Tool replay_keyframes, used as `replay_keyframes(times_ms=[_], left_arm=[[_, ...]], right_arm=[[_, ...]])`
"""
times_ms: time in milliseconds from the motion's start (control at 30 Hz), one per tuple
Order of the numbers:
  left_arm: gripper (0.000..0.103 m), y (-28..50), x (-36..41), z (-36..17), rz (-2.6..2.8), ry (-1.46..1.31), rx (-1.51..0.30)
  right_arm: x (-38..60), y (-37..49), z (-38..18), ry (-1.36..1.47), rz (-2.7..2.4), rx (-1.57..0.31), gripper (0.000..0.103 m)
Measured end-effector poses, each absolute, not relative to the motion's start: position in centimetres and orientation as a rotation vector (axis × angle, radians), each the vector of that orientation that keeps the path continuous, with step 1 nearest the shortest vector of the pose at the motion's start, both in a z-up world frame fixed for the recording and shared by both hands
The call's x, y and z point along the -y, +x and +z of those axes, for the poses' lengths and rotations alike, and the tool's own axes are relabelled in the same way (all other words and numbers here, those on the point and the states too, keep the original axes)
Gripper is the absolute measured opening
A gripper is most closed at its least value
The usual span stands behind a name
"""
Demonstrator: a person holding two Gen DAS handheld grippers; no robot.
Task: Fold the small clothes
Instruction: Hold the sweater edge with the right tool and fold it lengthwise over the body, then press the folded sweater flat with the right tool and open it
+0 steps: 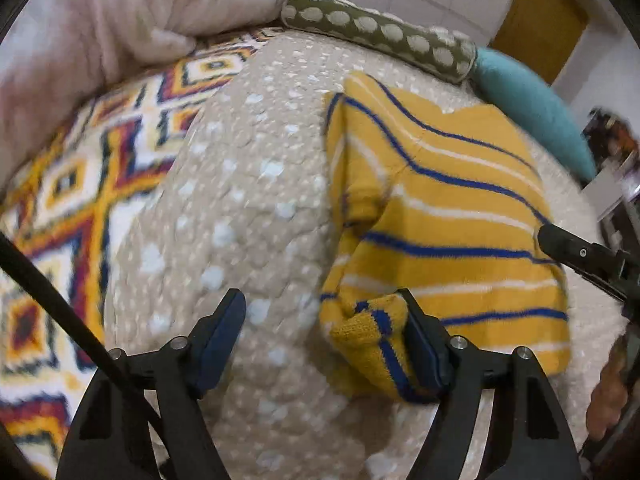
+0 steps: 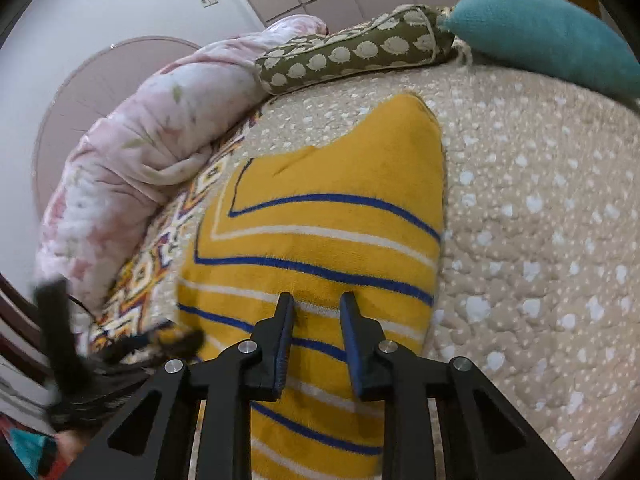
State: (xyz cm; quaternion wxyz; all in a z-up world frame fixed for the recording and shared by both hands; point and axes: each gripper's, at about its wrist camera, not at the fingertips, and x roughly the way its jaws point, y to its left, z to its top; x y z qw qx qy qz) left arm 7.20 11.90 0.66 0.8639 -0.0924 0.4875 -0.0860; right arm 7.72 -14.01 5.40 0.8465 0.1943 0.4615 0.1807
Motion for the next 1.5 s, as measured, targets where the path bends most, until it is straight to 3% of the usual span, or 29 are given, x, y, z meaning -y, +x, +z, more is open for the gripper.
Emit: replay_keyframes(times_ms=[67,133,167,200,333,400,600,667,733,800,900,1133,1267,1500], left_arm=[[0.075,6.7,-12.9,1.4,-0.172,-0.201,-1.018],[0.075,6.1,-14.0,2.7,-0.175,-0.219,-0.979],[0.075,6.0,-14.4,3.3,-0.179,-0.236,-0.959],[0.075,5.9,-15.0,4.0,-0.183,-0.264,-0.934],[0.081,7.6,-15.0,4.9,-0.268,-0.332,-0.888],[0.09,8.9,-14.3,4.6,-0.345,-0.35,-0.883],[0.092,14.2,-11.1,0.0,-0.483,-0.364,-1.035],[0.092,14.3,-10.4,0.0,-0.478,-0.37,-1.017],[0.063,14.6,-9.6,0.1,-0.519,-0.434,-1.038],[0.058,14.4,-8.7,0.7,-0.483,-0.435,-1.031],[0.05,13.4,-6.3,3.0,-0.515,-0.396,-0.995],[0.052,13.9,-1.7,3.5,-0.508,-0.321,-1.022],[0.068,13.3,-1.8,1.3,-0.462,-0.303,-1.053],[0.069,9.5,-5.5,3.6,-0.345,-0.254,-1.003]], right_arm=[[15.1,7.4,6.1,0.443,0.406,-0.961,0.029],[16.9,7.0,6.9,0.473,0.383,-0.911,0.048],[17.6,6.9,7.1,0.478,0.363,-0.893,0.065],[18.4,6.9,7.1,0.487,0.347,-0.877,0.076],[19.7,8.3,4.7,0.564,0.344,-0.925,0.077],[19.7,9.2,2.9,0.64,0.367,-0.949,0.077],[18.8,11.8,-0.1,0.801,0.44,-0.938,0.083],[18.0,12.7,-0.4,0.812,0.437,-0.948,0.08],[17.6,13.5,-0.4,0.818,0.45,-0.971,0.06],[18.1,13.9,-0.1,0.85,0.485,-0.969,0.045],[19.4,13.4,1.2,0.855,0.507,-0.931,0.042],[24.9,11.5,3.8,0.781,0.408,-0.851,0.044],[26.4,11.1,0.7,0.736,0.301,-0.955,0.059],[27.6,7.4,4.9,0.606,0.227,-0.854,0.063]])
